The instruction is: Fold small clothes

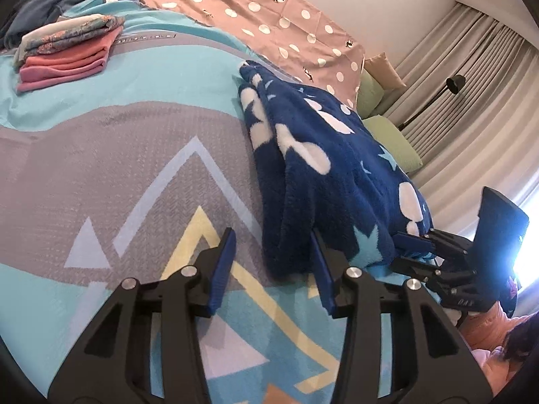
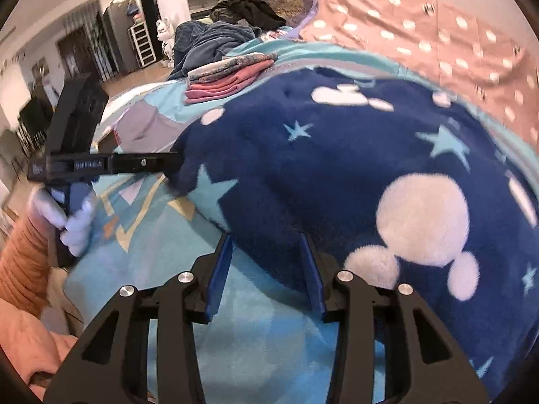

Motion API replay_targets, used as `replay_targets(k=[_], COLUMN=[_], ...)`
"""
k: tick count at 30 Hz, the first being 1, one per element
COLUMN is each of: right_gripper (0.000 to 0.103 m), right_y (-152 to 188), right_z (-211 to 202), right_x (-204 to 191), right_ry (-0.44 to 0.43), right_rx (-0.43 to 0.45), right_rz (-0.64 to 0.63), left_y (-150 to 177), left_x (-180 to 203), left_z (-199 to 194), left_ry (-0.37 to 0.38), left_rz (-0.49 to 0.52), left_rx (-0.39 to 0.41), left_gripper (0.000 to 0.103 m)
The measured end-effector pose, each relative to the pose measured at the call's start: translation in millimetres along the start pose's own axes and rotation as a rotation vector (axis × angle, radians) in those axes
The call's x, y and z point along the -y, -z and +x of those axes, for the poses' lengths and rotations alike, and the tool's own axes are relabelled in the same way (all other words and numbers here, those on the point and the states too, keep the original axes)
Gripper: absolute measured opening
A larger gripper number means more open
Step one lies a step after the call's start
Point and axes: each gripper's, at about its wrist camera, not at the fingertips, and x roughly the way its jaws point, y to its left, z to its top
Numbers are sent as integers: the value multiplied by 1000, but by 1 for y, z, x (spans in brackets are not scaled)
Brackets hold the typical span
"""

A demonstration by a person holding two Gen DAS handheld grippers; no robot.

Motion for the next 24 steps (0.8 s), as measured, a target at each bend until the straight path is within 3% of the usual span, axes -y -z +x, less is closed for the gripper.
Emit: replay_targets(k=[3, 5, 9, 12, 15, 21, 24], right_gripper=[45, 56, 56, 57, 69, 69, 69], right_y=[-1, -1, 5, 9, 9, -10, -17], right_z=[-2, 2, 24, 39, 57, 77, 87], right_x=[-20, -34, -73, -91, -102, -106, -108], right_ry=[61, 111, 269, 361, 450, 511, 523], right_rx=[44, 71, 63, 63, 54, 93, 104], right_rz=[-95, -181, -449, -579, -634, -619, -620], left_y=[-7, -14, -22, -23, -24, -29, -37], left_x=[3, 3, -6, -18, -25, -34, -34], left_z=[-8, -16, -27, -34, -38, -39, -32], left_ry=[33, 51, 37, 31, 10, 26, 74], left_rz=[-10, -28, -57, -93, -116, -128, -114], left_rx=[32, 62, 106, 114, 121, 122, 108], left_gripper=[43, 45, 52, 55, 56, 56, 60])
